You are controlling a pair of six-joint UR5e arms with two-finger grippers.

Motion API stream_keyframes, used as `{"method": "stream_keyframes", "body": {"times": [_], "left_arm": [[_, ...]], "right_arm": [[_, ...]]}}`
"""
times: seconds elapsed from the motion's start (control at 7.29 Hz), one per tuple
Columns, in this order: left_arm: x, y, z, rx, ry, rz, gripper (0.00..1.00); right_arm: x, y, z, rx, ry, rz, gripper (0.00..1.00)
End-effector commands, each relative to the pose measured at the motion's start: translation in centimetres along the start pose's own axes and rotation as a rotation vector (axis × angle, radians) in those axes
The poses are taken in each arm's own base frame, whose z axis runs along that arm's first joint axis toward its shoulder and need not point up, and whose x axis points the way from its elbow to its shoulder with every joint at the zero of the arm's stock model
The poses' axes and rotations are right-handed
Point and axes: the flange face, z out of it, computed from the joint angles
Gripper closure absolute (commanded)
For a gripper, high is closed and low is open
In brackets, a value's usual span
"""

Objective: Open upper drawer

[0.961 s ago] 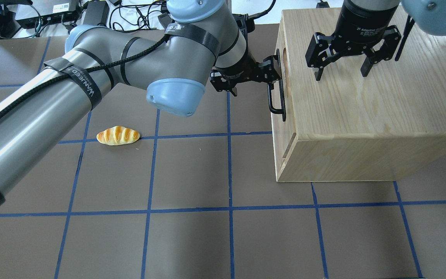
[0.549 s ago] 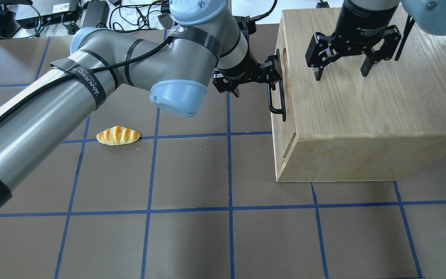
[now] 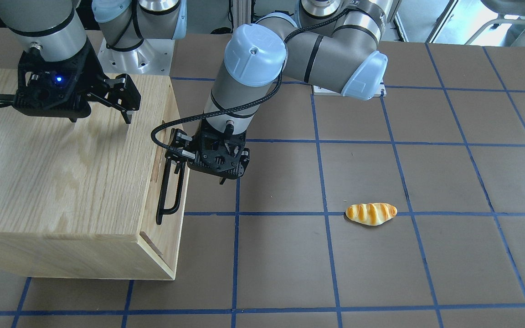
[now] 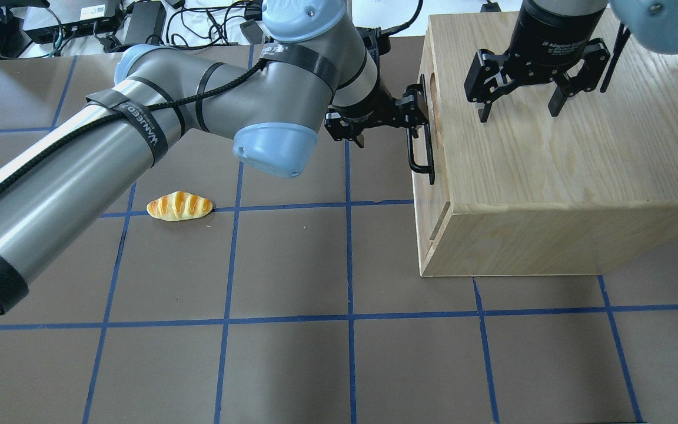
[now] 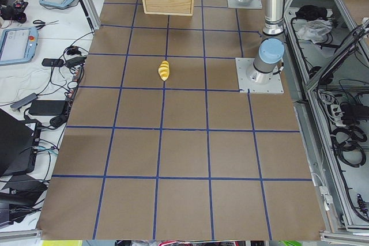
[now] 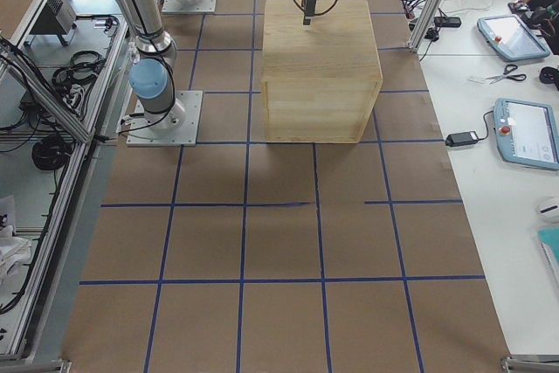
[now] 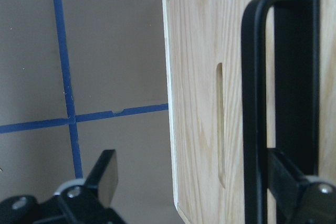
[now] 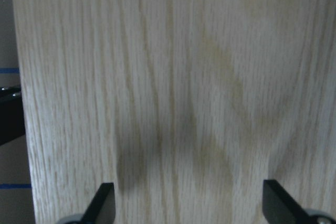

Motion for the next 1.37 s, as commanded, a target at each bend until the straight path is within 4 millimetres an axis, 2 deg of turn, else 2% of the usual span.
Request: {"method": "stream_keyframes", "body": {"times": [0.0, 1.24], "left_arm": [[-0.2, -0.2, -0.1, 0.008, -0.009, 0.003, 0.0], [-1.7, -0.7, -1.5, 0.048, -0.119, 0.037, 0.0]], "right_arm": [[0.0, 0.0, 0.0, 0.0, 0.0, -0.001, 0.0], [0.0, 0.0, 0.0, 0.0, 0.0, -0.001, 0.0]]}}
